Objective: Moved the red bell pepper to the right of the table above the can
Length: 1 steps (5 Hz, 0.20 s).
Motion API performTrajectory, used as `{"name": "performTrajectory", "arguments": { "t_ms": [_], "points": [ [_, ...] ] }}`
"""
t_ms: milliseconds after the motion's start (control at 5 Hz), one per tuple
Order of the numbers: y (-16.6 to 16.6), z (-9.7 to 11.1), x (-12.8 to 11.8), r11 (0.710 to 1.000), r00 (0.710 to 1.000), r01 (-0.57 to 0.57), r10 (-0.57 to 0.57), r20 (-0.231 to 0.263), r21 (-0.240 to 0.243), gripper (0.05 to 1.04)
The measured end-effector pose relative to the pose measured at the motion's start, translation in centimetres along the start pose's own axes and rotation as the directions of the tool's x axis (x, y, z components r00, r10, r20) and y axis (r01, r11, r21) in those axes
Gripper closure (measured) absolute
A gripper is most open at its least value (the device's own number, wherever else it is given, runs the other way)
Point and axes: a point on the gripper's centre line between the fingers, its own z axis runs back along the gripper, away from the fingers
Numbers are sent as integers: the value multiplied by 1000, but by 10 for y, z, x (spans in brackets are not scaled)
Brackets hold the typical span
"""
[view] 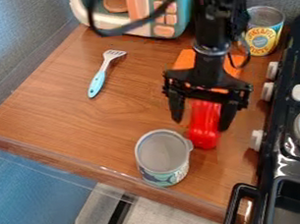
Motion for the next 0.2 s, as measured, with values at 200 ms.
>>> {"name": "performTrajectory", "arguments": {
  "t_ms": [200],
  "points": [
    [3, 20, -2, 1000, 998, -9, 10, 55, -16, 80]
  ]
}}
